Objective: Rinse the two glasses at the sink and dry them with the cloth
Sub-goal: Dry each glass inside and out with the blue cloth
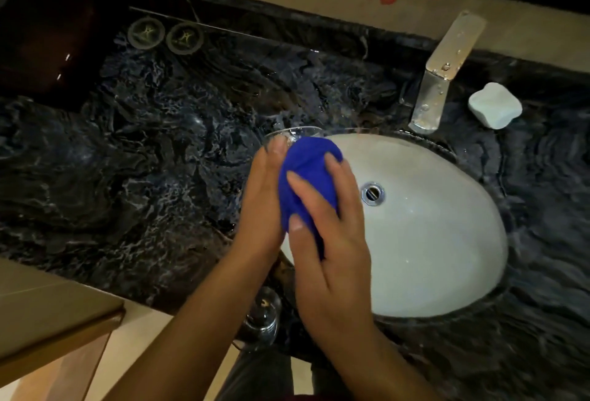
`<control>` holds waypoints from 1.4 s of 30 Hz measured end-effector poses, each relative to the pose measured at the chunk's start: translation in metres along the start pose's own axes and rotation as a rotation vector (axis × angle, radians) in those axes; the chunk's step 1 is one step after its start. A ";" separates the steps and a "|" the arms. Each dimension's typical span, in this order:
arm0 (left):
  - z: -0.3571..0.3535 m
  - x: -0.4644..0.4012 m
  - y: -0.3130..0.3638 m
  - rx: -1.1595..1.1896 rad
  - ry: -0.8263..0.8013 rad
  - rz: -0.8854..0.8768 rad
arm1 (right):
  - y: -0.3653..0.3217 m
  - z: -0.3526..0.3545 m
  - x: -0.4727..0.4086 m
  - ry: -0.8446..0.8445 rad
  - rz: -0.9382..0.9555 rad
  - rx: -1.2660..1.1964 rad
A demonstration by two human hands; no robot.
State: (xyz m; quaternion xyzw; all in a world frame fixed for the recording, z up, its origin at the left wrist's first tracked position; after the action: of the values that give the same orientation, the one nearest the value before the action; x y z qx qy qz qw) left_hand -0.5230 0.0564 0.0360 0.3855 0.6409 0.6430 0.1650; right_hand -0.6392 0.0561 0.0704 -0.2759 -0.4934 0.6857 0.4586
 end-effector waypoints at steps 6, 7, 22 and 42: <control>-0.006 0.018 -0.012 0.047 -0.161 0.038 | 0.003 0.026 -0.039 0.011 -0.173 -0.207; -0.008 0.020 -0.011 0.072 -0.179 0.042 | 0.003 0.030 -0.051 0.003 -0.250 -0.314; -0.032 0.030 -0.001 -0.451 -0.075 -0.160 | 0.002 0.041 -0.054 0.100 -0.283 -0.231; -0.040 0.024 0.005 0.170 -0.085 0.093 | 0.007 0.045 -0.055 0.081 -0.277 -0.311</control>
State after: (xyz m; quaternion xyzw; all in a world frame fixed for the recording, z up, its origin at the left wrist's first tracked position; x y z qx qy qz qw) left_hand -0.5654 0.0451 0.0526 0.4544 0.6668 0.5764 0.1287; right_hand -0.6561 -0.0132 0.0762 -0.3002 -0.6075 0.5201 0.5199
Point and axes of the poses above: each hand's wrist, its own x-axis away from the middle knuckle, its own z-axis out of the back of the hand, y = z × x, the point moved 3 cm from there along -x, towards the middle knuckle, and after that the axes turned 11 degrees about -z, right-handed, at the moved point
